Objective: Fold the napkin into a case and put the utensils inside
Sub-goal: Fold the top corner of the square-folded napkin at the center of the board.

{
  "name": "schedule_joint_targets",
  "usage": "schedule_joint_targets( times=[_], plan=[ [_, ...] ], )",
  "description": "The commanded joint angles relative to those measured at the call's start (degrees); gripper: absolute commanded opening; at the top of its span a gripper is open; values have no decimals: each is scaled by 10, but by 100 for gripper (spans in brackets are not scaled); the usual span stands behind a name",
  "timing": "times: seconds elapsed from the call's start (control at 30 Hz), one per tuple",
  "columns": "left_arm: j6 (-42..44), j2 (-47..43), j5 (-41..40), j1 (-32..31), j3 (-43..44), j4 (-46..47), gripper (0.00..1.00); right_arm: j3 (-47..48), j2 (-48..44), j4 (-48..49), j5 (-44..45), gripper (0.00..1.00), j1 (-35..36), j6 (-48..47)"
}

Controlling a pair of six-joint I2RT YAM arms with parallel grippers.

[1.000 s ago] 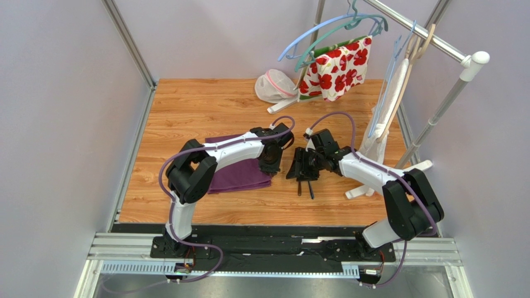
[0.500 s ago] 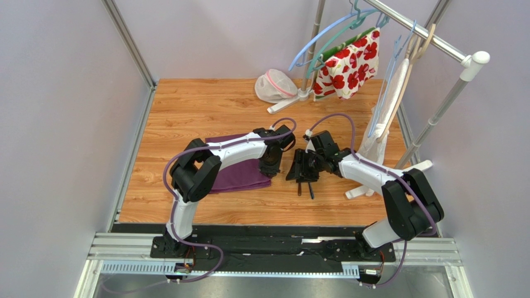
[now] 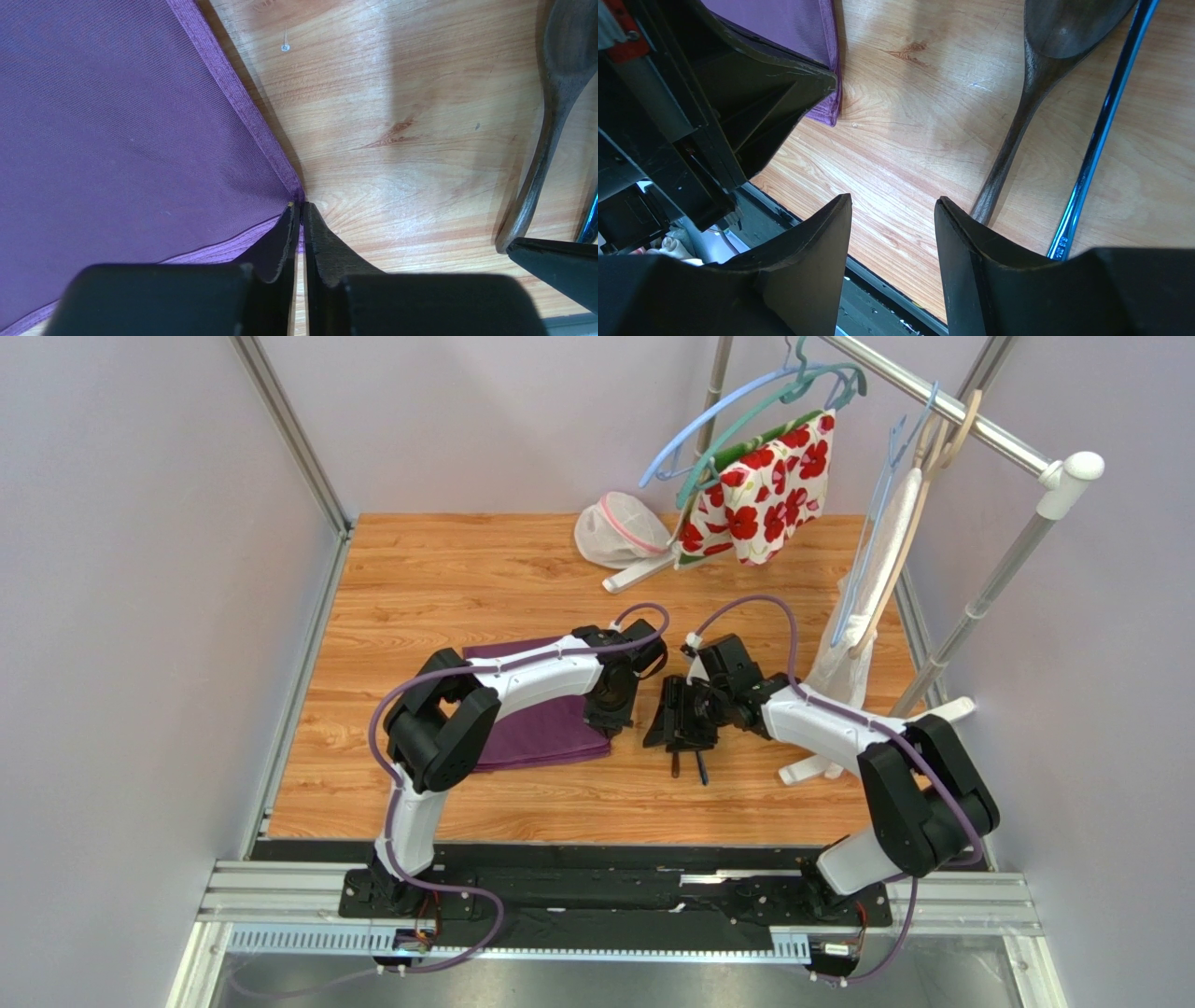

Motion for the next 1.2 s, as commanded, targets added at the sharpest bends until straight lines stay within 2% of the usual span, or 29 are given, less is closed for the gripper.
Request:
schedule_joint_targets(
  times=[0.0,0.33,0.5,0.6,0.63,0.77,1.17],
  plan=[
    [-5,-18,-16,-4,5,-17,5,0,12,26,-9,51,8,-3],
    [8,-61,3,-4,-4,-41,0,16,56,60,-42,50,23,14],
    [10,-79,12,-4,0,-52,0,13,78,113,-61,43,39,42],
    [15,-87,9,-3,-5,-57,0,9,96,152,-69,28,43,69],
    [17,-88,11,-3,-8,-59,0,9,101,161,-73,20,43,74],
    [22,-88,26,-3,-16,-60,0,23,127,190,-88,1,50,93],
    [28,-99,28,-1,-23,-55,0,54,172,226,-102,0,72,125]
  ],
)
